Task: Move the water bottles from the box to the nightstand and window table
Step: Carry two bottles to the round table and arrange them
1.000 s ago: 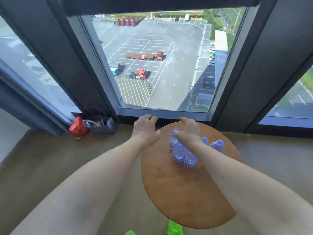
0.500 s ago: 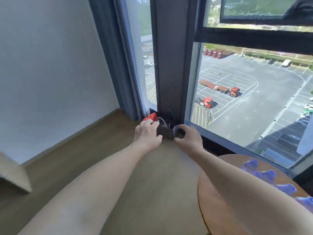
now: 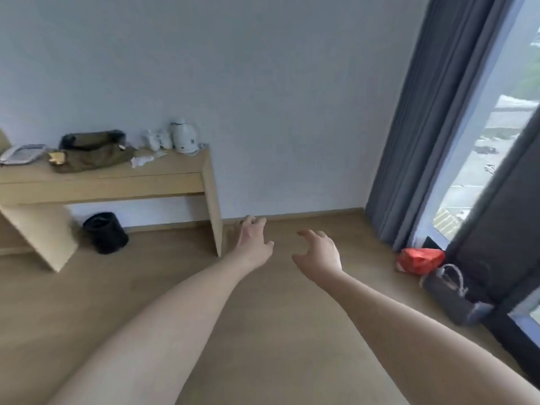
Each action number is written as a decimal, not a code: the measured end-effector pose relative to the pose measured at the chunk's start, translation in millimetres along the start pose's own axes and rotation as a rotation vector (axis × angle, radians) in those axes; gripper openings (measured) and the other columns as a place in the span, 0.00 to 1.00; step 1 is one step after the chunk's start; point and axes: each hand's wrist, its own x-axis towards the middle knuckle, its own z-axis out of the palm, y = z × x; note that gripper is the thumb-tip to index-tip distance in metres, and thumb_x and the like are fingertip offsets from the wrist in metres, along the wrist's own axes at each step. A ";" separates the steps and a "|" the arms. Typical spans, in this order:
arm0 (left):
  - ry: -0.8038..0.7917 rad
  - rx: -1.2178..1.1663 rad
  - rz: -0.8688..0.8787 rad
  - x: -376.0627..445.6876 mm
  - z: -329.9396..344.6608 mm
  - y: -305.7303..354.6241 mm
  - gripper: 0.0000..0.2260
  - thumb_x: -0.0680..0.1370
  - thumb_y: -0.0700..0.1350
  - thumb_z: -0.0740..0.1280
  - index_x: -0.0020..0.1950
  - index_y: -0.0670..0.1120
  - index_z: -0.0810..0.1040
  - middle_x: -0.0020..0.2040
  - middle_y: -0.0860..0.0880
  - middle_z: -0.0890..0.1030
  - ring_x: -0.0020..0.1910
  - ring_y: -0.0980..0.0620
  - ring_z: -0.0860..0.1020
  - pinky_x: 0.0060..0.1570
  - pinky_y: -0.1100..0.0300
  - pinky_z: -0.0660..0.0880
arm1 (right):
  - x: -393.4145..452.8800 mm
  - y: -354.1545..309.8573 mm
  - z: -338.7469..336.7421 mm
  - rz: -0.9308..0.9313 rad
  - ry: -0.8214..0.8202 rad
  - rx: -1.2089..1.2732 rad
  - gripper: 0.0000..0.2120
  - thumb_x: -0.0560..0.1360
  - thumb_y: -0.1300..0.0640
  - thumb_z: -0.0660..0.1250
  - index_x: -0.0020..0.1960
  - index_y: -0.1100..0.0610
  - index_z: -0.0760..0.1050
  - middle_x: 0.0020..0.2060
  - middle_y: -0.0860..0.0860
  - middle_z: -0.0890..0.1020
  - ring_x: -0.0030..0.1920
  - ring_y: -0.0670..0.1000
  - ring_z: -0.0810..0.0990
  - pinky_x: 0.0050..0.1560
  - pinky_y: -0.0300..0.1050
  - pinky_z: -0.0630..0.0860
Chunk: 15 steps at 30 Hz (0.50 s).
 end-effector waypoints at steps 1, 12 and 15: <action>0.027 -0.008 -0.053 -1.3 -12.6 -26.4 0.27 0.81 0.49 0.69 0.78 0.45 0.67 0.78 0.43 0.65 0.77 0.43 0.61 0.74 0.54 0.59 | 4.2 -23.3 18.6 -0.042 -0.040 -0.002 0.30 0.71 0.56 0.69 0.73 0.46 0.72 0.63 0.50 0.76 0.64 0.53 0.74 0.53 0.43 0.74; 0.239 -0.013 -0.555 -30.6 -115.1 -289.4 0.26 0.81 0.48 0.68 0.77 0.44 0.67 0.74 0.43 0.65 0.74 0.40 0.64 0.73 0.45 0.65 | 46.7 -258.1 217.8 -0.528 -0.413 -0.043 0.32 0.73 0.56 0.69 0.76 0.48 0.68 0.66 0.52 0.75 0.66 0.56 0.73 0.60 0.49 0.77; 0.290 0.085 -0.676 -26.9 -144.8 -352.0 0.26 0.80 0.52 0.68 0.77 0.47 0.68 0.74 0.44 0.68 0.73 0.41 0.67 0.72 0.45 0.66 | 64.4 -321.7 274.3 -0.627 -0.489 -0.018 0.32 0.73 0.56 0.70 0.76 0.48 0.68 0.65 0.52 0.75 0.67 0.56 0.73 0.59 0.48 0.77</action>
